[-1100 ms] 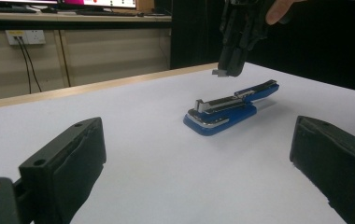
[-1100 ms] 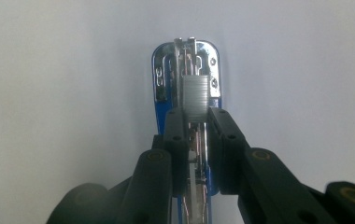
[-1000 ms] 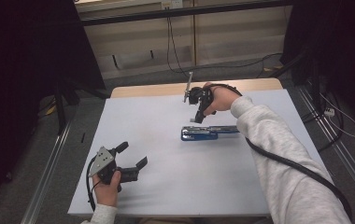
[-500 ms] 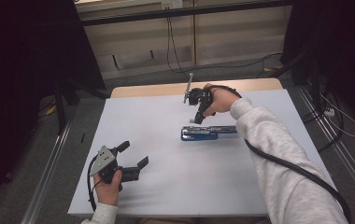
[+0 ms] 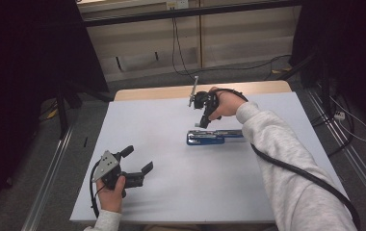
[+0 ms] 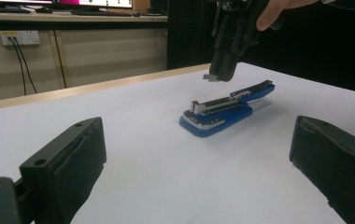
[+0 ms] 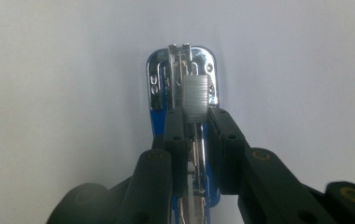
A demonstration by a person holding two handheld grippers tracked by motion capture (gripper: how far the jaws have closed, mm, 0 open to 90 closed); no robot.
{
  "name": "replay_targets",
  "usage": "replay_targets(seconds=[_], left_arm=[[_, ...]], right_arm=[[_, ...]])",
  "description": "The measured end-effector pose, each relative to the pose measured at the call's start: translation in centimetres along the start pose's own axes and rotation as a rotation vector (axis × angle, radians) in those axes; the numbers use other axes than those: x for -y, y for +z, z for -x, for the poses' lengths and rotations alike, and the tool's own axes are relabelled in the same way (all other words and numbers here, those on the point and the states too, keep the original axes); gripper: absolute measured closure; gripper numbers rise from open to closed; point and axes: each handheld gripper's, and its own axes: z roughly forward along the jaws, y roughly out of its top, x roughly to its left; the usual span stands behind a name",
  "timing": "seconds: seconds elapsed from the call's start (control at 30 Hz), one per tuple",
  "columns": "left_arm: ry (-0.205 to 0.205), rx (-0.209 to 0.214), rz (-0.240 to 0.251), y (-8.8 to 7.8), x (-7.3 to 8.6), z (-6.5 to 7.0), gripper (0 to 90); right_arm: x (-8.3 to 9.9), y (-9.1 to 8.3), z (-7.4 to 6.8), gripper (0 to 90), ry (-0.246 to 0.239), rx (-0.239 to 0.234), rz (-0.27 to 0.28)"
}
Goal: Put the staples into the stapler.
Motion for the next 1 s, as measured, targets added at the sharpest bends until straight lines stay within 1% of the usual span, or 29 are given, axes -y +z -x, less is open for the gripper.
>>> replay_targets(seconds=[0.03, 0.07, 0.1, 0.17, 0.2, 0.23, 0.27, 0.37, 0.4, 0.5, 0.53, 0.57, 0.67, 0.73, 0.77, 0.83, 0.87, 0.93, 0.97, 1.0], left_arm=[[0.000, -0.002, -0.001, 0.0, 0.0, 0.0, 3.8], [-0.003, -0.003, -0.002, 0.0, 0.0, 0.0, 3.8], [-0.003, -0.004, -0.003, 0.0, 0.0, 0.0, 3.8], [-0.003, -0.002, 0.000, 0.0, 0.0, 0.0, 3.8], [0.003, -0.003, 0.000, -0.1, 0.0, 0.0, 3.8], [0.003, -0.002, 0.000, -0.1, 0.0, 0.0, 3.8], [0.005, 0.000, 0.001, -0.1, 0.0, 0.0, 3.8], [0.003, -0.003, 0.003, 0.0, 0.0, 0.0, 3.7], [0.001, -0.003, 0.004, 0.0, 0.0, 0.0, 3.8], [0.002, -0.004, 0.003, 0.0, 0.0, 0.0, 3.8], [0.007, -0.002, -0.001, 0.0, 0.0, -0.1, 3.8], [0.005, -0.003, 0.000, 0.0, 0.0, 0.0, 3.8], [0.005, -0.003, 0.001, 0.0, 0.0, 0.0, 3.8], [0.006, -0.004, 0.000, 0.0, 0.0, 0.0, 3.8], [0.006, -0.004, 0.000, 0.0, 0.0, 0.0, 3.8], [0.006, -0.005, 0.002, 0.0, 0.0, 0.0, 3.8], [0.006, -0.002, -0.001, 0.0, 0.0, 0.0, 3.8], [0.010, -0.007, -0.003, 0.0, 0.0, 0.0, 3.8], [0.010, -0.007, -0.003, 0.0, 0.0, 0.0, 3.8], [0.011, -0.007, -0.002, 0.0, 0.0, 0.0, 3.8]], right_arm=[[-0.1, 0.0, 0.0, 78.4, -0.007, 0.005, -0.001], [-0.1, 0.1, 0.1, 78.4, -0.010, -0.004, 0.005], [-0.2, 0.1, 0.1, 78.4, -0.013, 0.007, 0.003], [-0.2, 0.2, 0.1, 78.3, -0.018, 0.004, 0.009], [-0.2, 0.2, 0.0, 78.4, -0.003, 0.013, 0.001], [-0.2, 0.3, 0.0, 78.4, -0.008, 0.015, -0.002], [-0.2, 0.4, 0.0, 78.4, -0.004, 0.002, 0.007], [-0.3, 0.7, 0.0, 78.4, -0.018, 0.008, -0.006], [-0.3, 0.8, -0.1, 78.4, -0.014, 0.004, -0.002], [-0.3, 1.0, -0.1, 78.4, -0.022, 0.002, -0.001], [-0.3, 1.0, -0.1, 78.4, -0.012, -0.003, 0.004], [-0.3, 1.1, 0.0, 78.4, -0.027, 0.001, -0.002], [-0.3, 1.2, 0.0, 78.4, -0.032, 0.002, 0.005], [-0.4, 1.3, -0.1, 78.3, -0.018, -0.007, 0.005], [-0.4, 1.3, -0.2, 78.4, -0.016, -0.004, 0.004], [-0.4, 1.3, -0.1, 78.4, -0.017, -0.001, 0.003], [-0.4, 1.4, -0.1, 78.3, -0.022, -0.001, 0.010], [-0.4, 1.5, -0.1, 78.4, -0.017, -0.012, 0.014], [-0.4, 1.5, -0.1, 78.4, -0.013, -0.008, 0.013], [-0.3, 1.7, -0.1, 78.4, -0.020, -0.007, 0.011]])
